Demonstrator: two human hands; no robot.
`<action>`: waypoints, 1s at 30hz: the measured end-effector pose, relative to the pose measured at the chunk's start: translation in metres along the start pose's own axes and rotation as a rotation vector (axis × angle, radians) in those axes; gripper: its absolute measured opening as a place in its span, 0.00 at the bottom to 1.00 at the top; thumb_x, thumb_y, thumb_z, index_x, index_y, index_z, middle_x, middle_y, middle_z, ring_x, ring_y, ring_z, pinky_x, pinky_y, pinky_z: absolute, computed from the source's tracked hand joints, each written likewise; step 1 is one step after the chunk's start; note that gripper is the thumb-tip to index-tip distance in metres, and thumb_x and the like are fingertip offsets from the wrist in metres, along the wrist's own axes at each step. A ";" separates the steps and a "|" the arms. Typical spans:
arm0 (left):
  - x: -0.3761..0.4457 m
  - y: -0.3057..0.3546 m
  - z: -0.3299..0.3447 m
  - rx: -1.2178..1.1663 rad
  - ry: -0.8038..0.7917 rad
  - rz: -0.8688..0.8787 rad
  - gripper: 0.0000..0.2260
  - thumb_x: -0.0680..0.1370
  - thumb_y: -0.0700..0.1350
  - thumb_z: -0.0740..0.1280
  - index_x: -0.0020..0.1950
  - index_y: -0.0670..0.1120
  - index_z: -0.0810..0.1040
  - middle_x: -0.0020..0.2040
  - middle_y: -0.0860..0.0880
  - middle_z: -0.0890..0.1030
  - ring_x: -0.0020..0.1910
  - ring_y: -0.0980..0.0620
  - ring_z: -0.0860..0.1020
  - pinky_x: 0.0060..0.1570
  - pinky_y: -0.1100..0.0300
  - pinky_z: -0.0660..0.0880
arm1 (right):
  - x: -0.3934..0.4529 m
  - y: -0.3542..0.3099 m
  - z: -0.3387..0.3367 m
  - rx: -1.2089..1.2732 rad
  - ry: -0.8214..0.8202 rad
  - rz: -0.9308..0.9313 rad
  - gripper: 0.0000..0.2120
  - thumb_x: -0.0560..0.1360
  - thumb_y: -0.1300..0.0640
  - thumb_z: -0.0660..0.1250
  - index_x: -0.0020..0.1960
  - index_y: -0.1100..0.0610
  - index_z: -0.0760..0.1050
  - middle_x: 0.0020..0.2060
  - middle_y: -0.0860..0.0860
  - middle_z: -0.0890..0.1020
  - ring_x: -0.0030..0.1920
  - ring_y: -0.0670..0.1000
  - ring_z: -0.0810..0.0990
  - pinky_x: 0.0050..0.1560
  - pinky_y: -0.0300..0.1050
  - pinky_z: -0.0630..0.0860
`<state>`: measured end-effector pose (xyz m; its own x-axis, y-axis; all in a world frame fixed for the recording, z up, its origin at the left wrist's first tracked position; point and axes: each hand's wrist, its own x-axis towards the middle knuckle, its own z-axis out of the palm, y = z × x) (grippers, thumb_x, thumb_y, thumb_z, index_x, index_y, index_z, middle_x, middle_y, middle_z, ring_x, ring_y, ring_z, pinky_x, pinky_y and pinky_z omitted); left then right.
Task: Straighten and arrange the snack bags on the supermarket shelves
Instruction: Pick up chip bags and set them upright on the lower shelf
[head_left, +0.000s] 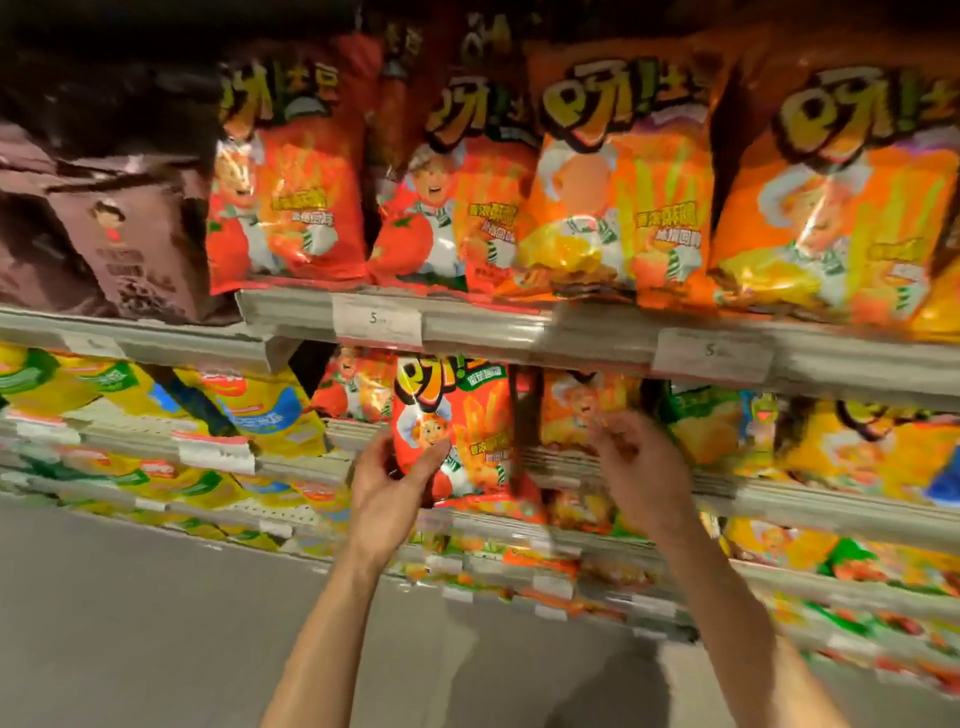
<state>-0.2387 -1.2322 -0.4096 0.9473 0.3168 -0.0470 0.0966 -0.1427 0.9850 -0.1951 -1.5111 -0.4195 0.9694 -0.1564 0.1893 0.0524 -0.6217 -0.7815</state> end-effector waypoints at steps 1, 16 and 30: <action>0.011 0.001 0.001 0.014 -0.021 0.011 0.16 0.73 0.58 0.77 0.57 0.53 0.82 0.49 0.57 0.87 0.50 0.59 0.84 0.52 0.60 0.78 | 0.000 0.000 0.002 -0.039 0.059 -0.004 0.11 0.78 0.52 0.72 0.57 0.56 0.81 0.47 0.54 0.85 0.47 0.55 0.84 0.51 0.50 0.80; 0.105 0.017 0.013 0.196 -0.246 0.152 0.19 0.77 0.57 0.74 0.61 0.46 0.78 0.48 0.49 0.87 0.47 0.52 0.86 0.52 0.47 0.82 | -0.002 -0.020 0.021 0.066 0.218 0.004 0.19 0.76 0.54 0.73 0.64 0.42 0.72 0.53 0.41 0.82 0.52 0.46 0.83 0.52 0.47 0.80; 0.110 0.004 0.011 0.456 -0.373 0.224 0.15 0.81 0.53 0.70 0.59 0.48 0.69 0.40 0.56 0.78 0.39 0.63 0.76 0.35 0.66 0.68 | -0.002 -0.008 0.028 0.110 0.174 0.208 0.22 0.77 0.58 0.72 0.67 0.41 0.72 0.52 0.44 0.75 0.51 0.46 0.75 0.61 0.56 0.79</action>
<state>-0.1309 -1.2082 -0.4125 0.9945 -0.1038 0.0165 -0.0739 -0.5790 0.8119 -0.1906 -1.4847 -0.4305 0.9067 -0.4073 0.1096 -0.1088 -0.4770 -0.8721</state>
